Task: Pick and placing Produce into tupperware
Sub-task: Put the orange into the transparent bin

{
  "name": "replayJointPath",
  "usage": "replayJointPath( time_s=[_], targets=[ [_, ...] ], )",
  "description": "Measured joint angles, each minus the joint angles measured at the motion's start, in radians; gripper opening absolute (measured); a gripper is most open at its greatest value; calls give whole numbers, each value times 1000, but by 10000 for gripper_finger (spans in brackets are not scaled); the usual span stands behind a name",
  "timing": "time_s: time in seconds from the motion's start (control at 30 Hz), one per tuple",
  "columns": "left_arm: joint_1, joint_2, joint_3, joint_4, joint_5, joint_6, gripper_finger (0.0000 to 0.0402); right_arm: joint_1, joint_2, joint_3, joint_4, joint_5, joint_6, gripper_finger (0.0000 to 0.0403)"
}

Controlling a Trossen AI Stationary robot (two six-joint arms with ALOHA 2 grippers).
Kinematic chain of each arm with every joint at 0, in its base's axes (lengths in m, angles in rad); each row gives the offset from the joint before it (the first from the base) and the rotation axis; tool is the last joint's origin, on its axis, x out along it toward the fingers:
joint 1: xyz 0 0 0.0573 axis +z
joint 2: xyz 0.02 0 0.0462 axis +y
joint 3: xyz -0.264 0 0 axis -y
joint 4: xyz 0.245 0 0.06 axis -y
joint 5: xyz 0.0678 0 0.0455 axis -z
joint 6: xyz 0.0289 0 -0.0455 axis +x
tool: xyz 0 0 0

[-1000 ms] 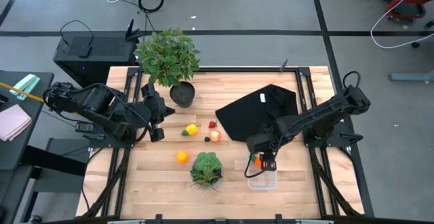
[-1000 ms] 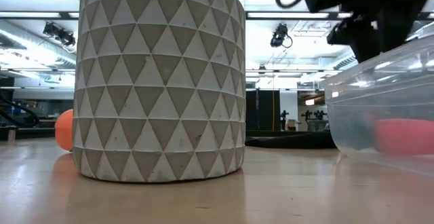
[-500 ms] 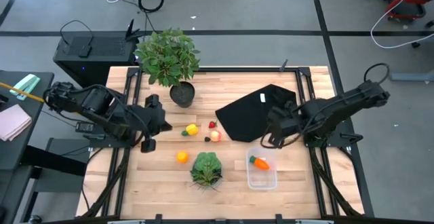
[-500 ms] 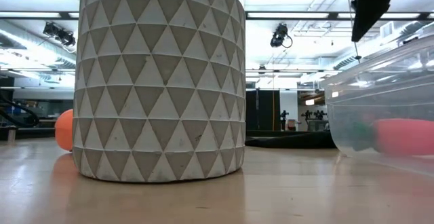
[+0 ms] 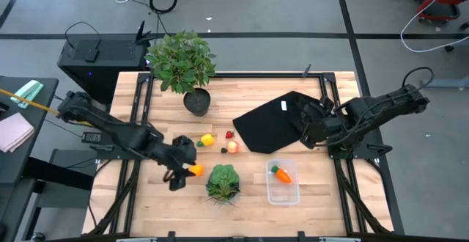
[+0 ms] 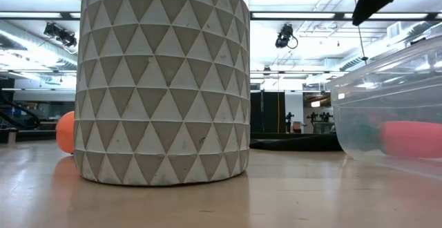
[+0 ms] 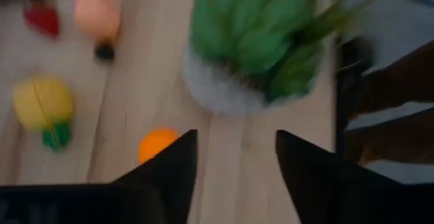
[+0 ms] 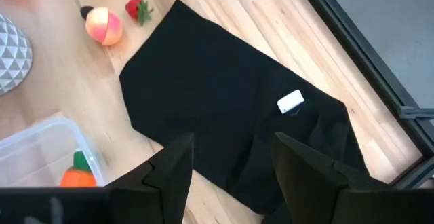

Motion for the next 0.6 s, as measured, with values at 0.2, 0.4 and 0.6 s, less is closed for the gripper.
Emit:
replayJointPath(
  time_s=[0.2,0.4,0.6],
  targets=[
    [10,51,-88,-1,2,-22,295,0,-21,0,1,0,-18,206],
    [20,98,-129,-11,-1,66,349,0,-21,0,7,0,-10,206],
    [64,113,-168,-19,-2,95,382,0,-19,0,28,0,36,206]
  ],
)
